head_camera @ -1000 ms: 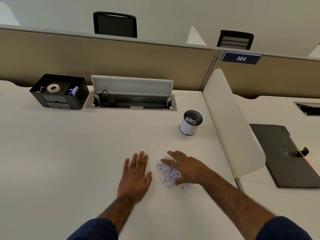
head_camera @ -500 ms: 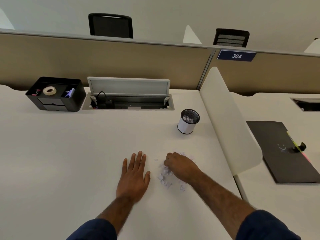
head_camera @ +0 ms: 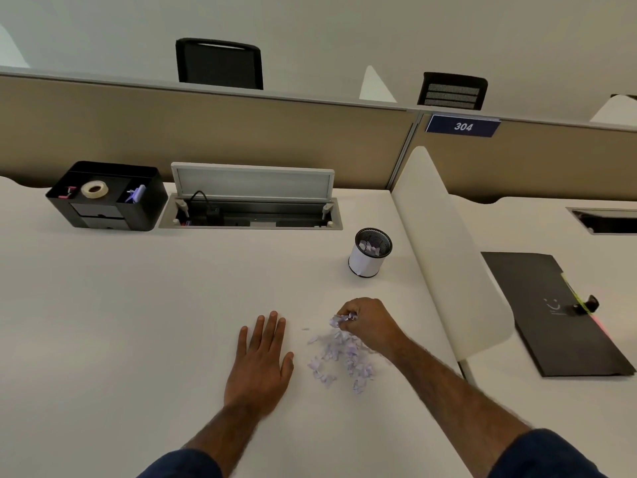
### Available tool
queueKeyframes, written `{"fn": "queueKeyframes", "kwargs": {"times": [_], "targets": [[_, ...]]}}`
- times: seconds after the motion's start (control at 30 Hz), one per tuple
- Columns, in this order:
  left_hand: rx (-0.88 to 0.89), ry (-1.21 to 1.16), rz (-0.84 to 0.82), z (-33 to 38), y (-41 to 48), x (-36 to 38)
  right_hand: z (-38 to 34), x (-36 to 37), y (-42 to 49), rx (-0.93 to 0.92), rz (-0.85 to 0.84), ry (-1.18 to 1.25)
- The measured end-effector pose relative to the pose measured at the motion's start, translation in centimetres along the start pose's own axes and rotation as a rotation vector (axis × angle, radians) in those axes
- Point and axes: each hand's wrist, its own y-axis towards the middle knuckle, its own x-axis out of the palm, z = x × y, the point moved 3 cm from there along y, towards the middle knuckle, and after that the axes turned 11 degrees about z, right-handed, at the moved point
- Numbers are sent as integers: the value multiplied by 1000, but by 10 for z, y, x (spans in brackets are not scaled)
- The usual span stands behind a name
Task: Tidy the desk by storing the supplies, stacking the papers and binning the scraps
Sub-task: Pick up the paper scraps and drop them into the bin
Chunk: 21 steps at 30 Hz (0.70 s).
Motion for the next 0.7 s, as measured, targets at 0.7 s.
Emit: {"fn": "queueKeyframes", "kwargs": {"times": [0.7], "targets": [[1, 30, 41, -2, 0, 5, -25, -136, 109, 299, 269, 385]]}}
